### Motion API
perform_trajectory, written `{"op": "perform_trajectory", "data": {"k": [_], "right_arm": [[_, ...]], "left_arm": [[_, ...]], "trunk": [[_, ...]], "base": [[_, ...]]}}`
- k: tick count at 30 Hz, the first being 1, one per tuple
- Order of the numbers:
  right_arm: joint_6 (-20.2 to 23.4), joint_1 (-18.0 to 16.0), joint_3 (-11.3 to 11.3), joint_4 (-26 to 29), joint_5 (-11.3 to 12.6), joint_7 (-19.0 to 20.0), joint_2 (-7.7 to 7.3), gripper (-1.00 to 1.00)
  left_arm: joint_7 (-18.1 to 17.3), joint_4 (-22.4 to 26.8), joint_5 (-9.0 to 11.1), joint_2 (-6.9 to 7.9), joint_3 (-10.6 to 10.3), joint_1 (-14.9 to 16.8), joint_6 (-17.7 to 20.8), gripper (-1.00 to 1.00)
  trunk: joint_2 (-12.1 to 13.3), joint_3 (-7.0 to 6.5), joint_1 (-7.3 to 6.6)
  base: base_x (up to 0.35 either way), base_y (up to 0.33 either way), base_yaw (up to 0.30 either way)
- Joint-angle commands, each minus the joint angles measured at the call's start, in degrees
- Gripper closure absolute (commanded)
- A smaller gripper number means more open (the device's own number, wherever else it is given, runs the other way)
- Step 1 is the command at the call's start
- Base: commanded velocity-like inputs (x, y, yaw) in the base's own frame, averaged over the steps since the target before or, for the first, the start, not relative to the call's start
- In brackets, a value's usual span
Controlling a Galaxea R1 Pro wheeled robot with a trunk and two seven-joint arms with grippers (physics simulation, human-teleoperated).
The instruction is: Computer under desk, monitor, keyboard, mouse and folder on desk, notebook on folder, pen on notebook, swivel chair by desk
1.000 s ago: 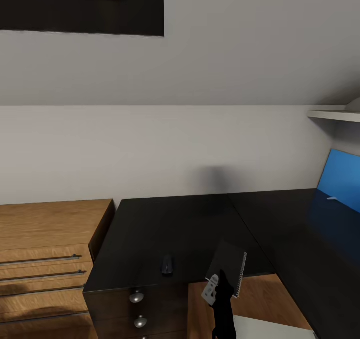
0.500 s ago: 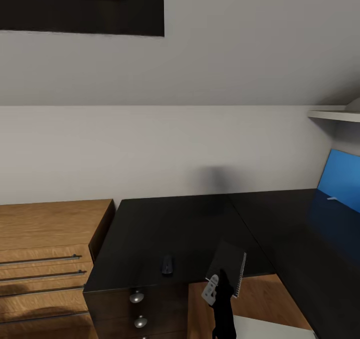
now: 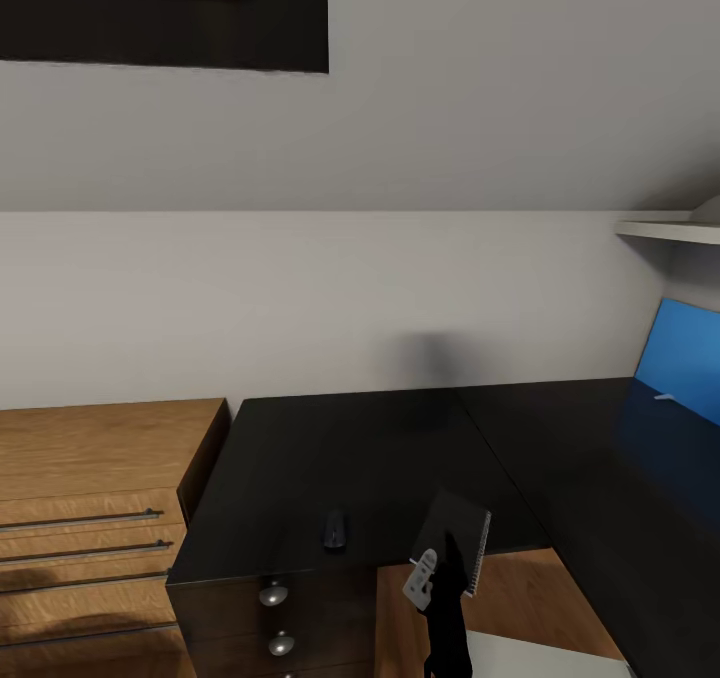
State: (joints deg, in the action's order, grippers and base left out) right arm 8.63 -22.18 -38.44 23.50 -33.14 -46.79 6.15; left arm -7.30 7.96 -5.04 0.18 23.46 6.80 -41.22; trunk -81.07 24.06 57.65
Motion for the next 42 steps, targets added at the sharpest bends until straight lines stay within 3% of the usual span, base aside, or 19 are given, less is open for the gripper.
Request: {"op": "perform_trajectory", "data": {"k": [1, 42], "right_arm": [[0.5, -0.1, -0.2, 0.0, -0.3, -0.2, 0.0, -1.0], [0.4, -0.1, -0.1, 0.0, -0.3, -0.1, -0.09, -1.0]], "left_arm": [[-0.2, 0.0, -0.5, 0.0, 0.5, 0.0, -0.2, -1.0], [-0.3, 0.0, -0.6, 0.0, 0.5, 0.0, -0.1, -1.0]], "trunk": [[0.0, 0.06, 0.0], [0.0, 0.06, 0.0]], "base": [[0.0, 0.0, 0.0], [-0.069, 0.0, 0.0]]}}
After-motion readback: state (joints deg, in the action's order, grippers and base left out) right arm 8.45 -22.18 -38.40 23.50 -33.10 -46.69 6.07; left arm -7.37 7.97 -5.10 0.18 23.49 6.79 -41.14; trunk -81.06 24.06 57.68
